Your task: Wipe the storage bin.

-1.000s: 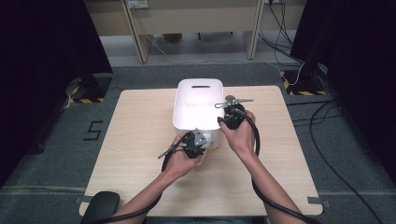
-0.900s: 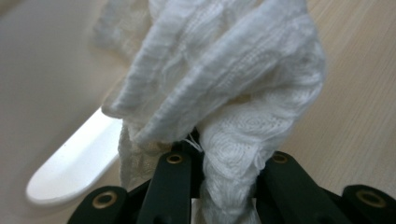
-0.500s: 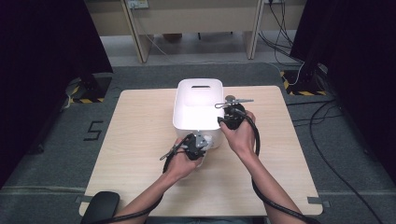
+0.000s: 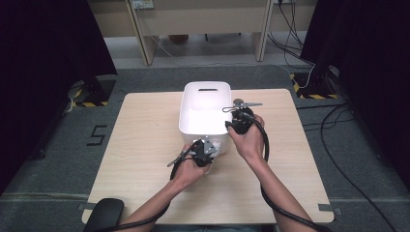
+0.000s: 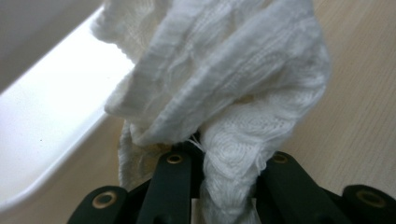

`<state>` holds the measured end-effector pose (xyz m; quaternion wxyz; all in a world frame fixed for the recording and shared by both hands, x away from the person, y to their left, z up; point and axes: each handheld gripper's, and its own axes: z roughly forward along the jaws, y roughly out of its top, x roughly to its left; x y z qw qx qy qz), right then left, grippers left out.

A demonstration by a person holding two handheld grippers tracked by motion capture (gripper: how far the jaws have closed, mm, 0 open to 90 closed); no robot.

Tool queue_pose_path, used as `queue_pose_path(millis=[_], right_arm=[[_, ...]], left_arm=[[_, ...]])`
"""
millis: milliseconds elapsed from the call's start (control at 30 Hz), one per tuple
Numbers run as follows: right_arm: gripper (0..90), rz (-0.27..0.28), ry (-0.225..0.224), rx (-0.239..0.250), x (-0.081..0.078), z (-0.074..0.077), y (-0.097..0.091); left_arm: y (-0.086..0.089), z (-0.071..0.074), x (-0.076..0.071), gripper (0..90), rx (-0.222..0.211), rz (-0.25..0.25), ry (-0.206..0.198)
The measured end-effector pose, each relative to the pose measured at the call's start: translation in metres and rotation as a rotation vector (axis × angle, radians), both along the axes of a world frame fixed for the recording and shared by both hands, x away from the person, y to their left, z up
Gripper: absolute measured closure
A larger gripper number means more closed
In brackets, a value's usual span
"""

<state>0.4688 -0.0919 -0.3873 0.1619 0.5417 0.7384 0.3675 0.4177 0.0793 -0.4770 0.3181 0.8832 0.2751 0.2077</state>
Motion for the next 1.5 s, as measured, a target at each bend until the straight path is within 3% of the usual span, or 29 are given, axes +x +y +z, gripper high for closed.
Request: queue_pose_path(millis=[1133,1500], right_arm=[[71.7,0.002,-0.002,0.000,0.000,0.000,0.000],[71.7,0.000,-0.003,0.000,0.000,0.000,0.000]], left_arm=[[-0.016,0.001,0.001,78.8,-0.013,-0.016,0.005],[-0.015,0.012,0.001,78.7,-0.033,-0.019,0.000]])
